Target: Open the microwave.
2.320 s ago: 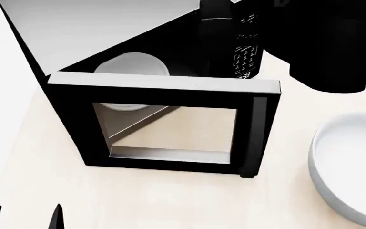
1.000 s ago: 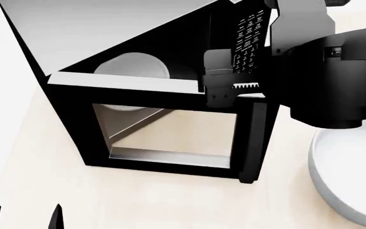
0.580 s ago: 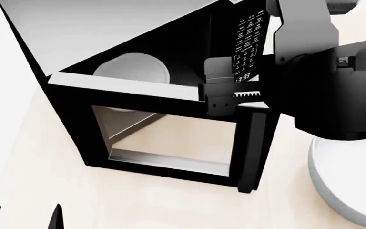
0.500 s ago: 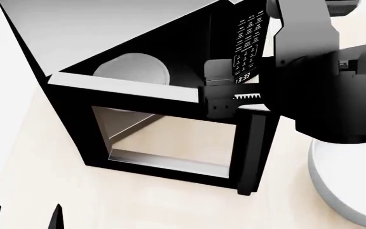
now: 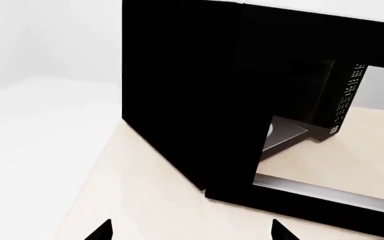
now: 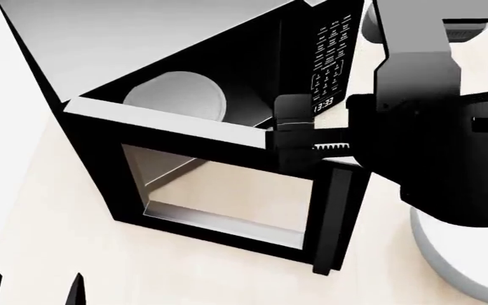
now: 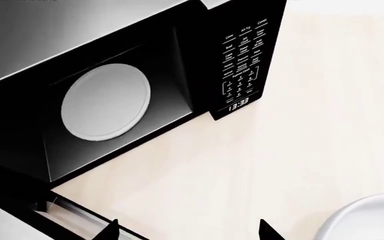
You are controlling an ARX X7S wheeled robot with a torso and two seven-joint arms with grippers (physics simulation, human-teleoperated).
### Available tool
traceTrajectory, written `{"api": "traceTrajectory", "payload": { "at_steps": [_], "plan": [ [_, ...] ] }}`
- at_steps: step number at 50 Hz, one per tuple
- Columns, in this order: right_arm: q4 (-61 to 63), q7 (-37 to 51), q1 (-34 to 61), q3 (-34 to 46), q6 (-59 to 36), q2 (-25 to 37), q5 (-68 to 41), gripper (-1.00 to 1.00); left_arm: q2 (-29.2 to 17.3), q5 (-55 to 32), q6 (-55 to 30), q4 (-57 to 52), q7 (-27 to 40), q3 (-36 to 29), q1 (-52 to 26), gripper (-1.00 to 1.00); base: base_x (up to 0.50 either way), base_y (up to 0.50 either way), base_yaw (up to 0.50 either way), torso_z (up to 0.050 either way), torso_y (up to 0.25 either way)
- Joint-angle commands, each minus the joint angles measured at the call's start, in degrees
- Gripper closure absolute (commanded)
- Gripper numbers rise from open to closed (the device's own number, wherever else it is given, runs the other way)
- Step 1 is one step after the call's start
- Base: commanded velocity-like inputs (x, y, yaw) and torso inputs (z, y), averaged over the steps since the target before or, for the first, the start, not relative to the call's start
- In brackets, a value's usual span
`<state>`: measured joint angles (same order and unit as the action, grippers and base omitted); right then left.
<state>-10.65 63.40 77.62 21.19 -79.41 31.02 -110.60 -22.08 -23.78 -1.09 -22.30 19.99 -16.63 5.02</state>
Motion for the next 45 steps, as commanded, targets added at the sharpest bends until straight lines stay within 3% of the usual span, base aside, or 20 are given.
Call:
{"api": "traceTrajectory", "payload": {
  "at_steps": [1, 45],
  "plan": [
    [2.29, 0.16, -5.69, 3.81, -0.09, 0.68, -2.79, -1.0, -0.04, 0.05, 0.05, 0.19, 0.06, -0.27, -0.14, -1.0, 0.0, 0.0, 0.0, 0.0, 0.0],
    [10.0, -0.74, -12.0, 5.2, 3.2, 1.66, -7.48, -1.0, -0.39, -0.1, 0.21, 0.16, 0.54, -0.93, -0.24, -1.0, 0.0, 0.0, 0.0, -0.002, -0.008]
  ]
}}
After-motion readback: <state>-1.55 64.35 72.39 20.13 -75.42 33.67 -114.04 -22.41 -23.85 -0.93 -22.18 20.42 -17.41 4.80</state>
